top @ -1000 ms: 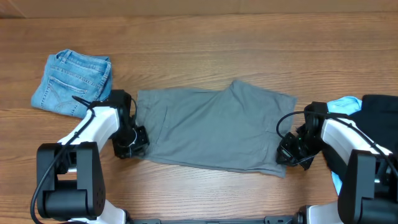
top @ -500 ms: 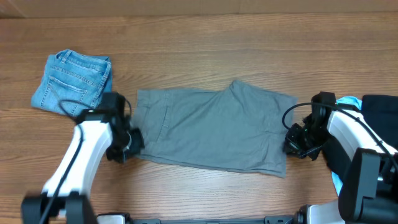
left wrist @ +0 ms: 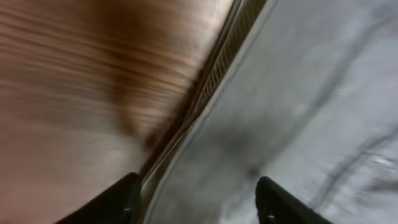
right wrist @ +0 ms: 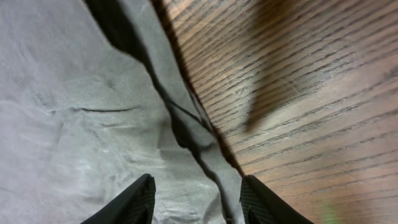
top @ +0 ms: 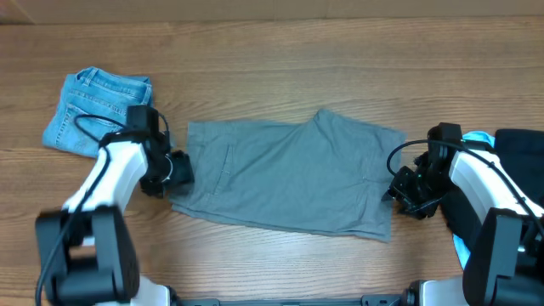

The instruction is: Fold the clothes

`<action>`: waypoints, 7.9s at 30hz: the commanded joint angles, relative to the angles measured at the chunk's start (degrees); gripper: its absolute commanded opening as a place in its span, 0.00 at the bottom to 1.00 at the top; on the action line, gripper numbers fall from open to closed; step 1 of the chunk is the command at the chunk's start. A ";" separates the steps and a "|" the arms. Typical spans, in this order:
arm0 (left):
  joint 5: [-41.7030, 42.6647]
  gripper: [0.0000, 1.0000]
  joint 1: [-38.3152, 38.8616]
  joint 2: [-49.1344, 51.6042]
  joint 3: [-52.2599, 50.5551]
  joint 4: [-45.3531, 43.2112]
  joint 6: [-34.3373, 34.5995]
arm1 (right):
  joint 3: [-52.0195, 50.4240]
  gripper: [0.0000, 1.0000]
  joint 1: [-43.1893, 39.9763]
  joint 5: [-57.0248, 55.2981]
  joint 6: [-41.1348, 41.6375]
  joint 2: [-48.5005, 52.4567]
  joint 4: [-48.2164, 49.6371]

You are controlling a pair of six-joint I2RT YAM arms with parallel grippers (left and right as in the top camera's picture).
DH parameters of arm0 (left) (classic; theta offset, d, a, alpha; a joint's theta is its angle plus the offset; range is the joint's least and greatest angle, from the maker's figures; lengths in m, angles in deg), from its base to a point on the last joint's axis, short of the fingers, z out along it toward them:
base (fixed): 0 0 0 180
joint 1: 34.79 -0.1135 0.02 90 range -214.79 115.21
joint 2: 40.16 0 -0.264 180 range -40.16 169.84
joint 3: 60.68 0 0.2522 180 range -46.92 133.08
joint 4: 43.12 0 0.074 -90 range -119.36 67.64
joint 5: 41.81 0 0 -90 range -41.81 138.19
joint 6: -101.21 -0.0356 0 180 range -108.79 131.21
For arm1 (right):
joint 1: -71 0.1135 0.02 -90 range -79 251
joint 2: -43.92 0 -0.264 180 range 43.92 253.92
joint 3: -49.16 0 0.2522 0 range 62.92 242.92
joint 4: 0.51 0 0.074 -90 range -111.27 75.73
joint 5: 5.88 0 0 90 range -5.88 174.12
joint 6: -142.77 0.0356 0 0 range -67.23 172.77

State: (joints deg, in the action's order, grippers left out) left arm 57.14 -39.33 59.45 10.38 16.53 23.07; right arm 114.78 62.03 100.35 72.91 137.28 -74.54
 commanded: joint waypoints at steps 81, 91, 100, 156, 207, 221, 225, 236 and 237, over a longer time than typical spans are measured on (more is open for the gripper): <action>-1.64 0.49 -0.26 -5.62 24.94 30.60 -2.71 | 3.72 0.14 -2.03 4.35 -5.64 -1.38 -10.16; -1.66 0.50 -0.24 -5.62 24.94 30.58 -2.93 | 2.54 0.29 -1.97 1.75 -5.64 -1.38 -12.02; -1.66 0.52 -0.24 -5.62 24.94 30.25 -2.93 | -2.93 0.38 -1.97 3.34 -3.56 -1.38 -8.09; -1.66 0.59 -0.15 -5.55 24.92 30.36 -4.61 | -6.58 0.36 -2.03 5.18 -3.56 -1.42 -4.92; -1.64 0.61 -0.15 -5.55 24.92 29.27 -4.63 | -3.04 0.32 -1.57 8.92 -5.33 -1.42 -8.11; -1.64 0.61 -0.15 -5.55 24.92 29.07 -4.61 | -7.17 0.05 -1.60 11.06 -4.68 -1.44 -4.00; -1.66 0.62 -0.15 -5.55 24.92 29.24 -4.63 | -6.64 0.04 -1.73 10.95 -5.27 -1.44 -4.79; -1.66 0.62 -0.15 -5.55 24.94 29.49 -5.49 | -2.08 0.19 -1.60 10.86 -5.64 -1.44 -8.48; -1.66 0.62 -0.15 -5.55 24.92 29.44 -5.49 | -2.08 0.19 -1.60 10.86 -5.66 -1.44 -8.61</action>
State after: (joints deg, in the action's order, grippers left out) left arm 55.04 -39.70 54.03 34.66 45.90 18.65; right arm 111.43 60.22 110.73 67.54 136.75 -82.91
